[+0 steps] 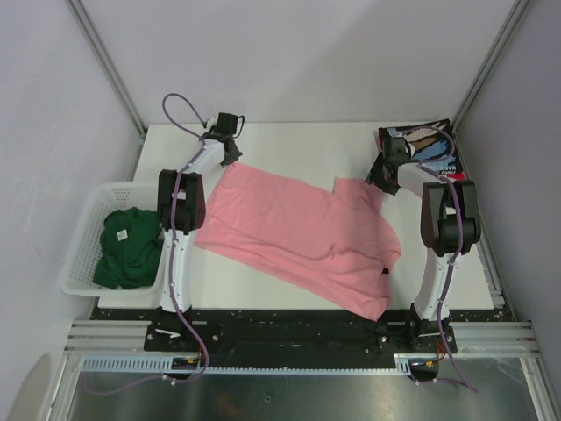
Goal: Fold and stack the t-shirts
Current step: Grap the side of the flattened tshirt furthest away from the robot with both arms
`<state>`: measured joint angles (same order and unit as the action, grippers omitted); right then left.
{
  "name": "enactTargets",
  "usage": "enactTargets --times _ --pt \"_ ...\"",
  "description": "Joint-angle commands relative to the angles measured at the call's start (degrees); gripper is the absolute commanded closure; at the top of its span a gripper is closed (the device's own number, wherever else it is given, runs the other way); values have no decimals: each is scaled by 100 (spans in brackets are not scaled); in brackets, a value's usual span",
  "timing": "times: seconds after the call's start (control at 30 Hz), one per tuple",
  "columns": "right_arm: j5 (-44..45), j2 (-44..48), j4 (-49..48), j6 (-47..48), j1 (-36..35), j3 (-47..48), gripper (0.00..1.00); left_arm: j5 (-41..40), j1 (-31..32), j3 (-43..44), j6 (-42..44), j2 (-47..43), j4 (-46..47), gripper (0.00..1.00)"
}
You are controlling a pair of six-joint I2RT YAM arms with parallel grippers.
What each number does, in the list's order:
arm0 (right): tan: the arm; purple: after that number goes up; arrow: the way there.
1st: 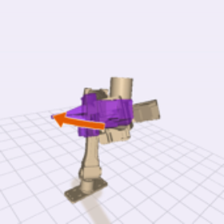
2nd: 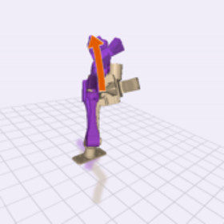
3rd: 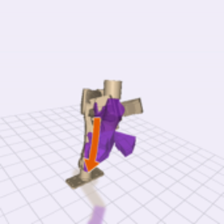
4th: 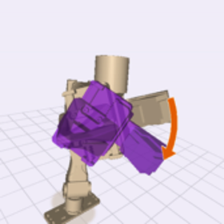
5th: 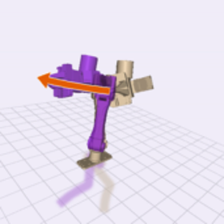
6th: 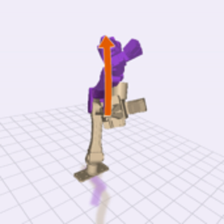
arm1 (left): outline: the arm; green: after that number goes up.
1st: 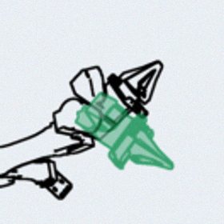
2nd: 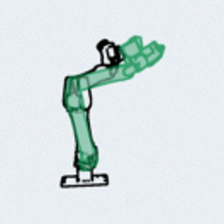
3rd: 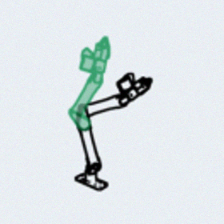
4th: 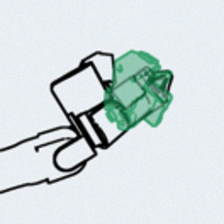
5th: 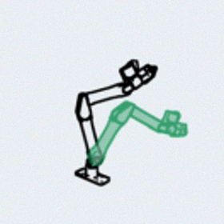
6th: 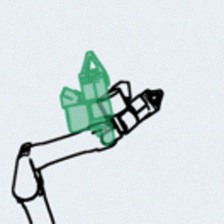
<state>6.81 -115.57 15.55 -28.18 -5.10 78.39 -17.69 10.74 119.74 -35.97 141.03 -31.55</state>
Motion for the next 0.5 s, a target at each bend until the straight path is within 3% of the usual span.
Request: enactTargets --times 0.0,0.27,0.47 --pt "227 -340 165 129 3 333 46 -199 9 82 52 -76 -5 100" --pt "528 -573 537 228 -133 800 84 -193 7 203 106 -100 -4 100" --pt "868 -444 1047 436 -193 1544 99 -218 -8 306 187 -222 2 100"
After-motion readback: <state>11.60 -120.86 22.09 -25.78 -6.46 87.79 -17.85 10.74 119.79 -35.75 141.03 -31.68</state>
